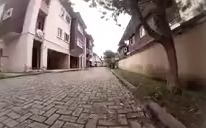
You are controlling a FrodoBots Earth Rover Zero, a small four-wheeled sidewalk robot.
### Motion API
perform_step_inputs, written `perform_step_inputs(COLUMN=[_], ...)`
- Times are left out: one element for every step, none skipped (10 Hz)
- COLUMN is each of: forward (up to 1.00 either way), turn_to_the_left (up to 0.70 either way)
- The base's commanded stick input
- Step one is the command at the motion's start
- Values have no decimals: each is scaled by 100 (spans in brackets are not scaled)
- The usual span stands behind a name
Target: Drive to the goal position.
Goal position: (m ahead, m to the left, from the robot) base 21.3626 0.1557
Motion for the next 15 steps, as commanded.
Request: perform_step_inputs(forward=[50,50,50,50,50,50,50,50,50,50,50,50,50,50,50], turn_to_the_left=[0,0,0,0,0,0,0,0,0,0,0,0,0,0,0])
